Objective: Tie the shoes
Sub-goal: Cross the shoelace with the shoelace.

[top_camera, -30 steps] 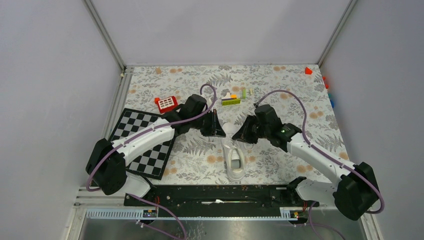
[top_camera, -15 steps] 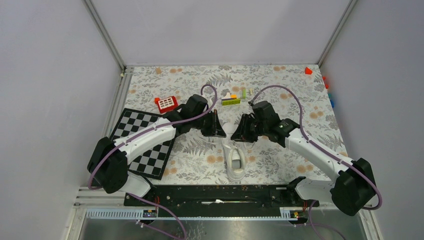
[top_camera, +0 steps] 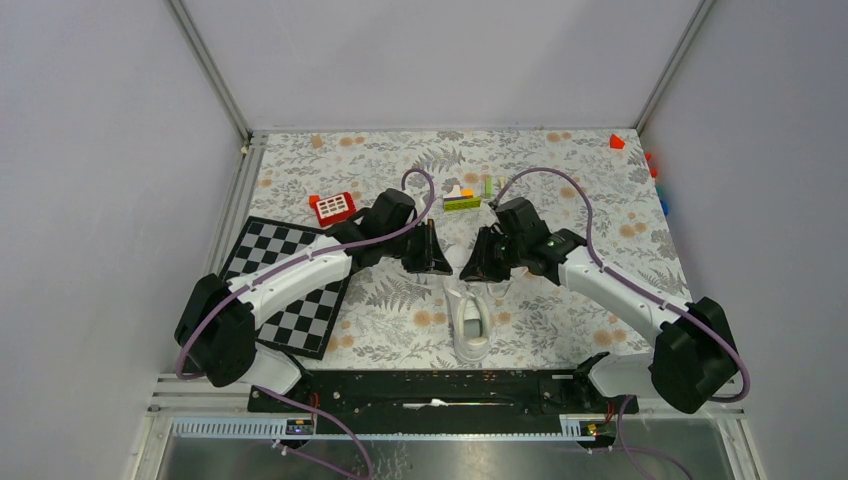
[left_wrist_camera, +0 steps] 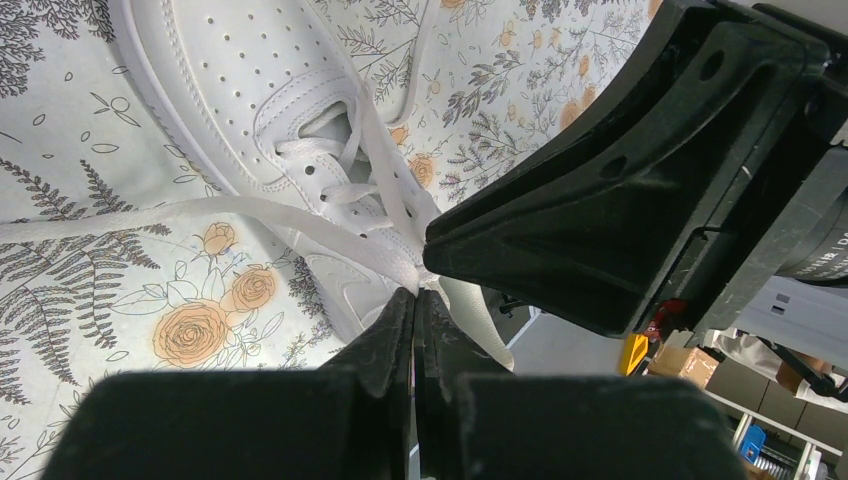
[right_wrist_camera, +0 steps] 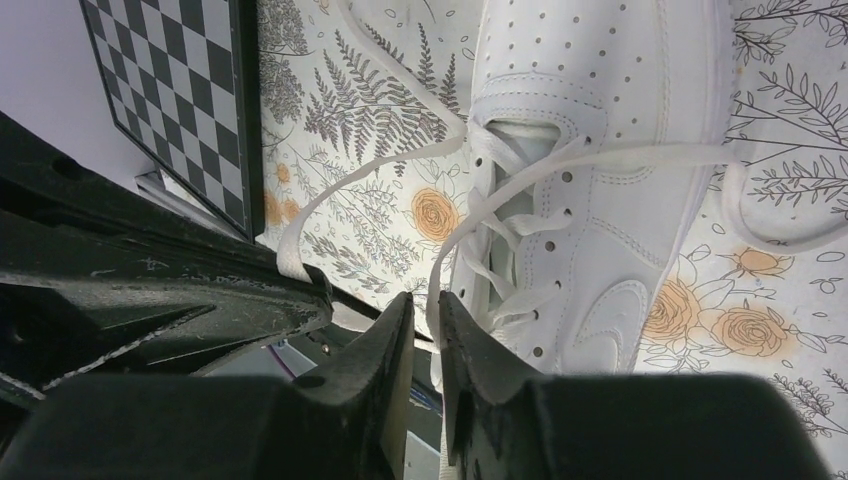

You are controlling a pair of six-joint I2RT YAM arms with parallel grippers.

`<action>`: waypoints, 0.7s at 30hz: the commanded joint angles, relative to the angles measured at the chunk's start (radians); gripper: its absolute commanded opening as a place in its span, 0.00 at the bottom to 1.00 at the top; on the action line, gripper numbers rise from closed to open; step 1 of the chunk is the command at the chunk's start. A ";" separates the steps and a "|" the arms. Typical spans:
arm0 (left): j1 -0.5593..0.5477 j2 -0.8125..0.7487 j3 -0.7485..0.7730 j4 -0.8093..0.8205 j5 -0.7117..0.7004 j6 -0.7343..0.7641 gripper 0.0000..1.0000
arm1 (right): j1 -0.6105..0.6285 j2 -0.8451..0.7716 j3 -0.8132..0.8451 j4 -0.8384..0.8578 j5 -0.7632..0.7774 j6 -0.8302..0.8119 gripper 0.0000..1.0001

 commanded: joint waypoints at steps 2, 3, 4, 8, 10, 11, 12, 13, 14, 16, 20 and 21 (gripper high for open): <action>-0.003 -0.025 0.028 0.033 -0.011 0.005 0.00 | -0.003 0.008 0.039 0.004 -0.019 -0.024 0.21; -0.003 -0.025 0.029 0.035 -0.011 0.005 0.00 | -0.004 0.008 0.038 0.004 -0.018 -0.024 0.21; -0.003 -0.023 0.027 0.036 -0.009 0.005 0.00 | -0.003 0.009 0.037 0.005 -0.018 -0.027 0.22; -0.003 -0.019 0.024 0.044 -0.004 0.000 0.00 | -0.003 0.019 0.034 -0.004 -0.019 -0.034 0.33; -0.003 -0.019 0.024 0.046 -0.003 -0.002 0.00 | -0.003 0.026 0.032 -0.004 -0.027 -0.036 0.38; -0.003 -0.019 0.026 0.046 -0.005 -0.002 0.00 | -0.003 0.029 0.035 -0.005 -0.029 -0.038 0.40; -0.003 -0.019 0.026 0.046 -0.005 -0.002 0.00 | -0.004 0.034 0.036 -0.004 -0.029 -0.039 0.41; -0.004 -0.019 0.026 0.046 -0.005 -0.002 0.00 | -0.003 0.037 0.037 -0.005 -0.029 -0.041 0.41; -0.003 -0.018 0.026 0.046 -0.005 -0.002 0.00 | -0.003 0.044 0.039 -0.005 -0.032 -0.044 0.42; -0.003 -0.020 0.027 0.046 -0.005 -0.002 0.00 | -0.003 0.055 0.046 -0.007 -0.036 -0.050 0.42; -0.004 -0.024 0.024 0.046 -0.007 -0.002 0.00 | -0.003 0.072 0.056 -0.012 -0.038 -0.059 0.41; -0.003 -0.024 0.024 0.046 -0.005 -0.002 0.00 | -0.003 0.075 0.058 -0.011 -0.039 -0.060 0.41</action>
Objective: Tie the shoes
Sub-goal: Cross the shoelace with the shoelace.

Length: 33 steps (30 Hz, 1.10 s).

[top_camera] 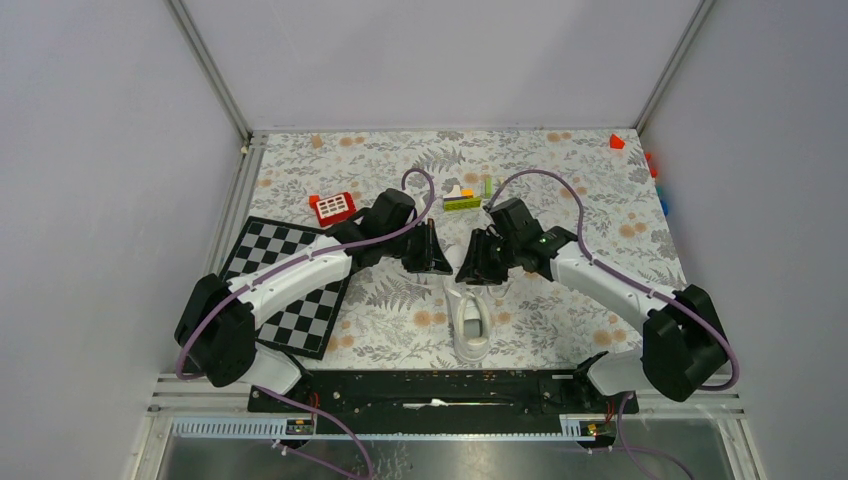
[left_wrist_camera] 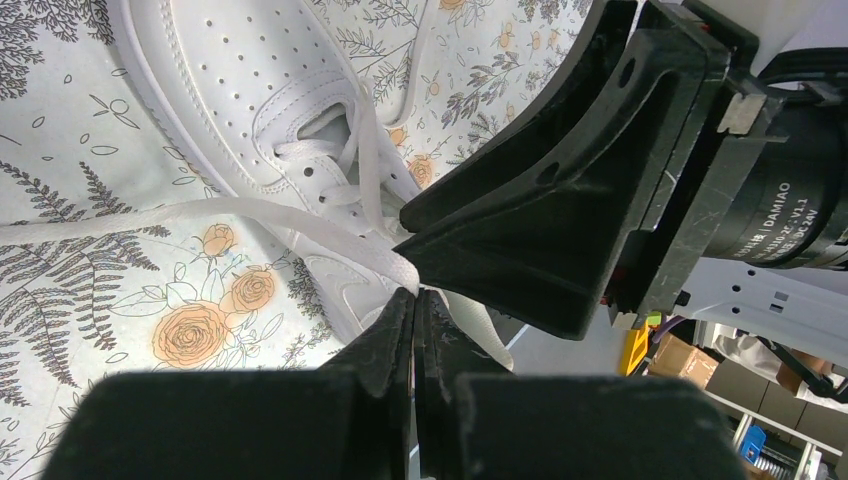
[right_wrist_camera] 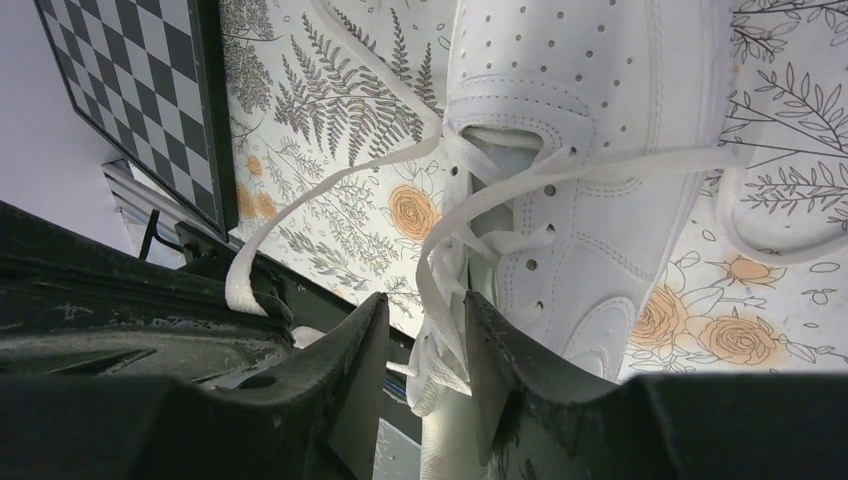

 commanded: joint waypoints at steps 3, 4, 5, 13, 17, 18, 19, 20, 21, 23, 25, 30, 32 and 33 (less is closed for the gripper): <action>-0.004 -0.024 0.023 0.042 -0.004 -0.002 0.00 | -0.004 0.016 0.057 -0.007 -0.025 -0.026 0.41; -0.002 -0.022 0.023 0.042 -0.005 -0.003 0.00 | -0.003 0.019 0.059 -0.007 -0.023 -0.027 0.41; -0.003 -0.022 0.024 0.043 -0.005 -0.003 0.00 | -0.003 0.021 0.061 -0.007 -0.021 -0.025 0.41; -0.003 -0.023 0.026 0.042 -0.001 -0.003 0.00 | -0.003 0.067 0.082 0.012 -0.035 -0.016 0.41; -0.004 -0.022 0.023 0.042 0.001 -0.001 0.00 | -0.003 0.078 0.081 0.018 -0.039 -0.015 0.35; -0.003 -0.022 0.023 0.042 0.001 -0.001 0.00 | -0.004 0.079 0.081 0.018 -0.039 -0.014 0.32; -0.003 -0.022 0.024 0.042 0.002 -0.001 0.00 | -0.003 0.077 0.080 0.019 -0.033 -0.012 0.27; -0.003 -0.021 0.023 0.041 0.000 -0.003 0.00 | -0.003 0.071 0.076 0.020 -0.029 -0.007 0.22; -0.003 -0.021 0.025 0.038 -0.004 -0.002 0.00 | -0.003 0.063 0.071 0.026 -0.027 -0.002 0.18; -0.003 -0.020 0.027 0.035 -0.005 0.000 0.00 | -0.003 0.039 0.062 0.039 -0.019 0.009 0.09; -0.003 -0.017 0.033 0.032 -0.004 0.003 0.00 | -0.004 0.015 0.058 0.042 -0.014 0.015 0.01; -0.004 -0.001 0.047 0.033 -0.003 0.003 0.00 | -0.003 -0.037 0.050 0.037 -0.015 0.015 0.00; -0.004 0.004 0.052 0.037 -0.003 0.002 0.00 | -0.004 -0.050 0.041 0.037 -0.021 0.015 0.00; -0.004 0.006 0.055 0.037 -0.003 0.002 0.00 | -0.003 -0.056 0.038 0.039 -0.026 0.015 0.00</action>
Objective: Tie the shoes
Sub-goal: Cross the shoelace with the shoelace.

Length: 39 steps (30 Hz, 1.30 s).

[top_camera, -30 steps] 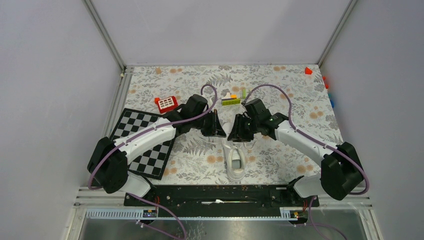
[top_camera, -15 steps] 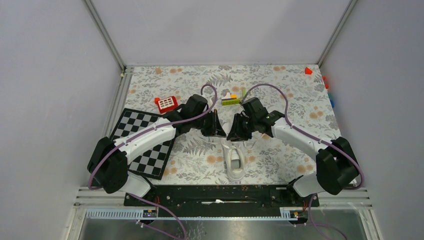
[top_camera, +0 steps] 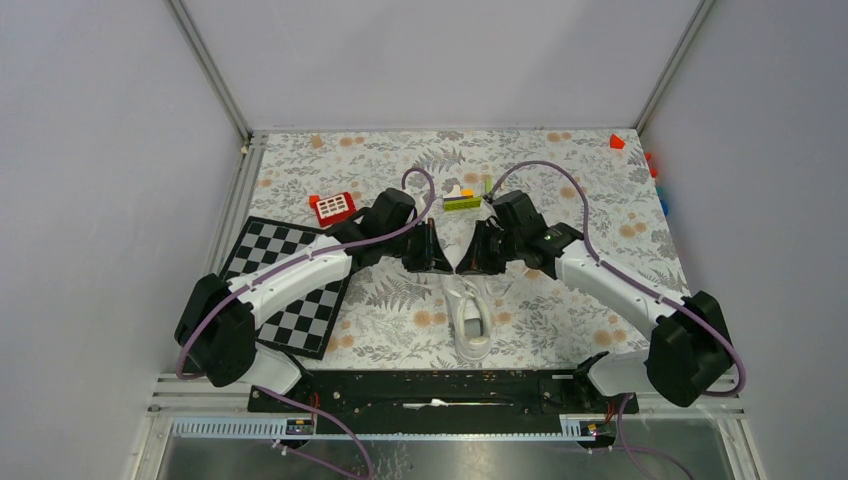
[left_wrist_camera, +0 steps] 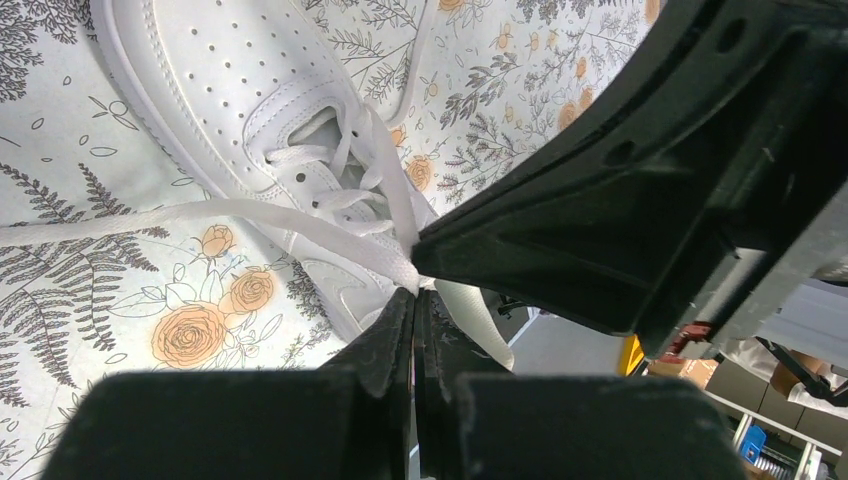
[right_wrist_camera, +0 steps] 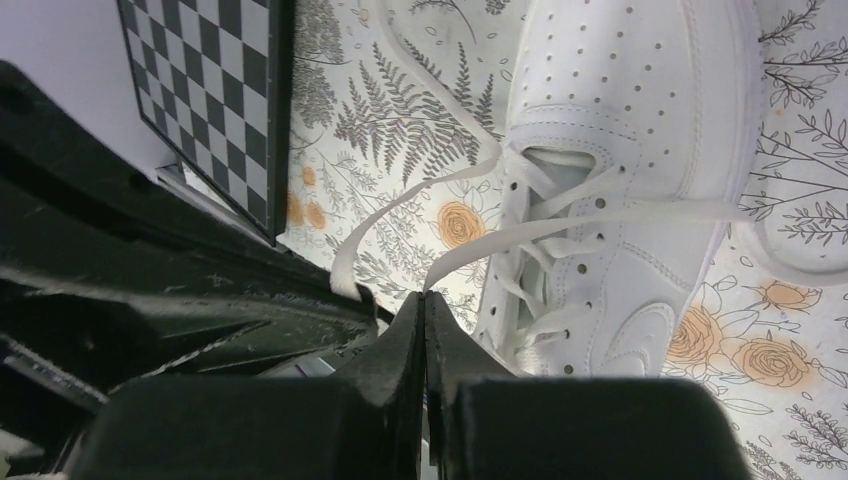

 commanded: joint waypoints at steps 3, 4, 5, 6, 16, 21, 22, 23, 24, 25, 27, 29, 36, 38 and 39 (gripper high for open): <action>-0.003 0.012 0.061 0.039 -0.005 0.004 0.00 | -0.003 -0.064 -0.021 0.031 -0.038 0.007 0.00; -0.004 0.013 0.063 0.038 -0.005 0.005 0.00 | -0.003 -0.073 -0.028 0.041 -0.055 0.012 0.00; -0.004 0.013 0.063 0.040 -0.003 0.002 0.00 | -0.003 -0.083 -0.034 0.045 -0.072 0.017 0.00; -0.005 0.015 0.064 0.043 0.002 0.000 0.00 | -0.004 -0.094 -0.042 0.046 -0.087 0.023 0.00; -0.012 0.025 0.076 0.058 0.027 -0.005 0.00 | -0.003 -0.202 -0.094 0.054 -0.161 0.089 0.00; -0.014 0.044 0.108 0.043 0.023 0.014 0.00 | -0.003 -0.240 -0.078 0.024 -0.145 0.105 0.00; -0.013 0.050 0.126 0.035 0.022 0.021 0.00 | -0.003 -0.245 -0.079 0.029 -0.143 0.113 0.00; -0.014 0.055 0.139 0.029 0.026 0.024 0.00 | -0.003 -0.251 -0.080 0.030 -0.139 0.121 0.00; -0.014 0.062 0.154 0.021 0.022 0.028 0.00 | -0.004 -0.256 -0.080 0.031 -0.137 0.129 0.00; -0.014 0.068 0.175 0.002 0.016 0.038 0.00 | -0.004 -0.262 -0.080 0.032 -0.133 0.136 0.00; -0.014 0.084 0.212 -0.029 0.012 0.056 0.00 | -0.003 -0.269 -0.082 0.033 -0.129 0.147 0.00; -0.013 0.094 0.245 -0.052 0.010 0.076 0.00 | -0.002 -0.274 -0.083 0.038 -0.127 0.157 0.00; -0.008 0.098 0.265 -0.057 0.055 0.093 0.00 | -0.003 -0.292 -0.092 0.016 -0.027 0.148 0.00; -0.008 0.095 0.260 -0.057 0.064 0.099 0.00 | -0.004 -0.289 -0.093 0.012 0.017 0.141 0.00; -0.007 0.091 0.250 -0.056 0.068 0.101 0.00 | -0.005 -0.285 -0.094 0.012 0.038 0.139 0.00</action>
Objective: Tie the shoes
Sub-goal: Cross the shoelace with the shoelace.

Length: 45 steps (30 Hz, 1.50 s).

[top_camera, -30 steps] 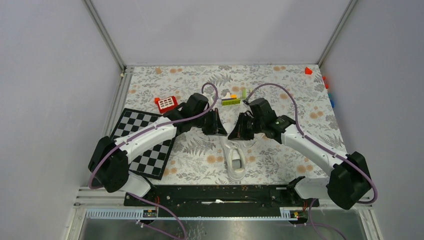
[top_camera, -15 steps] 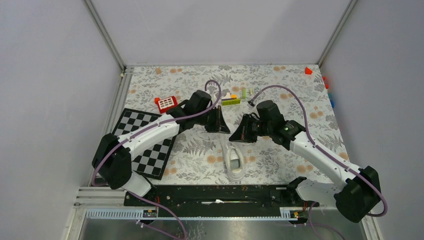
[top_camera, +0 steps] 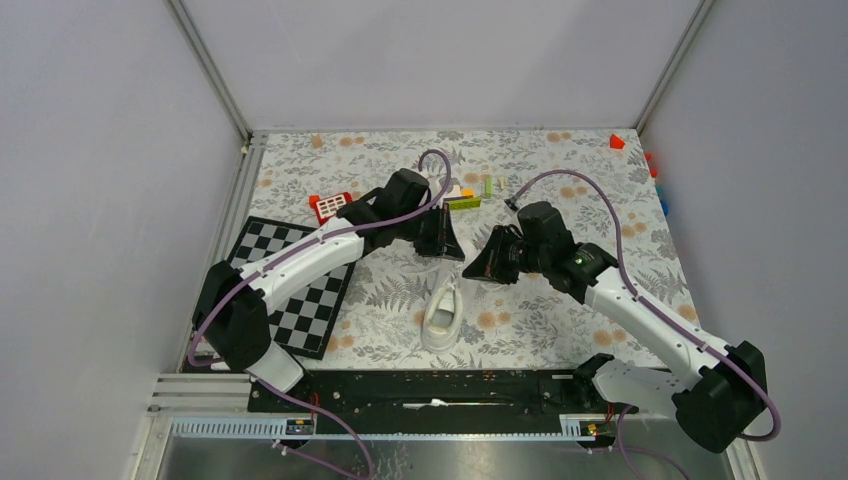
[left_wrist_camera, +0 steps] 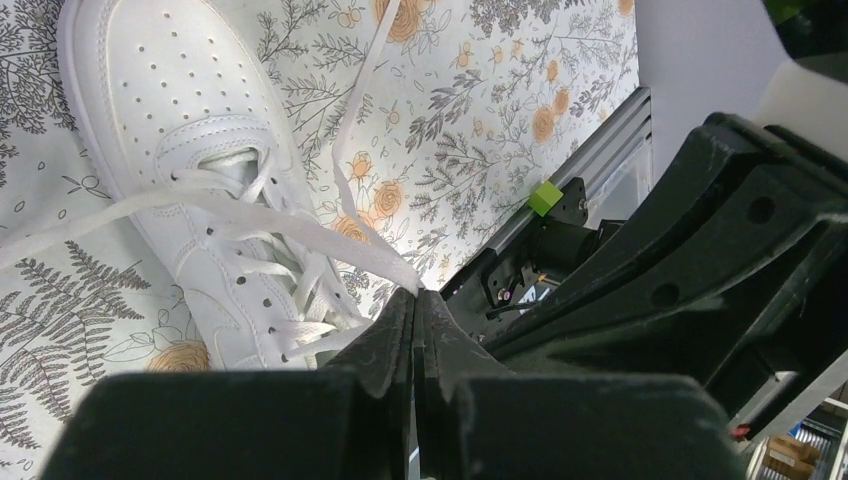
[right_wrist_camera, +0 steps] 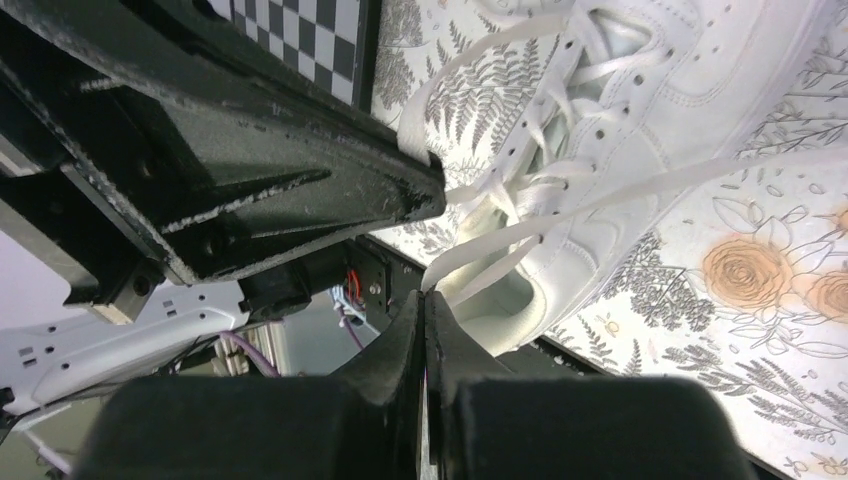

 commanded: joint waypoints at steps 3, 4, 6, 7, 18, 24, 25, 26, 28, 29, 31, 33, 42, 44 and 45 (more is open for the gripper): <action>0.005 -0.031 0.008 0.043 0.049 0.029 0.00 | -0.008 0.013 0.001 0.042 0.092 0.003 0.00; 0.004 -0.036 -0.002 0.046 0.049 0.026 0.00 | -0.007 0.029 0.002 0.053 0.088 0.005 0.00; 0.004 -0.048 -0.022 0.053 0.047 0.021 0.00 | -0.007 0.063 0.002 0.080 0.083 0.010 0.00; 0.003 -0.055 -0.029 0.057 0.046 0.016 0.00 | -0.008 0.082 0.001 0.094 0.081 0.012 0.00; 0.006 -0.090 -0.056 0.070 0.030 -0.002 0.00 | -0.007 0.193 0.002 0.195 0.048 0.005 0.00; 0.006 -0.117 -0.103 0.136 0.026 -0.043 0.00 | -0.007 0.224 -0.049 0.326 0.005 0.052 0.00; 0.004 -0.116 -0.107 0.138 0.029 -0.043 0.00 | -0.008 0.228 -0.062 0.375 -0.007 0.060 0.00; 0.005 -0.114 -0.110 0.139 0.031 -0.042 0.00 | -0.008 0.234 -0.074 0.415 -0.020 0.068 0.00; 0.006 -0.107 -0.113 0.135 0.036 -0.036 0.00 | -0.008 0.246 -0.095 0.487 -0.052 0.093 0.00; 0.006 -0.103 -0.113 0.132 0.036 -0.032 0.00 | -0.008 0.254 -0.103 0.517 -0.066 0.105 0.00; 0.006 -0.100 -0.112 0.127 0.034 -0.026 0.00 | -0.007 0.264 -0.124 0.580 -0.095 0.132 0.00; 0.006 -0.097 -0.110 0.126 0.031 -0.022 0.00 | -0.008 0.269 -0.149 0.647 -0.120 0.159 0.00; 0.027 -0.070 -0.096 0.119 0.041 0.001 0.00 | -0.007 0.258 -0.252 0.820 -0.177 0.241 0.00; 0.029 -0.065 -0.096 0.116 0.043 0.009 0.00 | -0.008 0.248 -0.267 0.822 -0.170 0.242 0.00; 0.030 -0.061 -0.097 0.113 0.044 0.012 0.00 | -0.008 0.244 -0.274 0.823 -0.167 0.243 0.00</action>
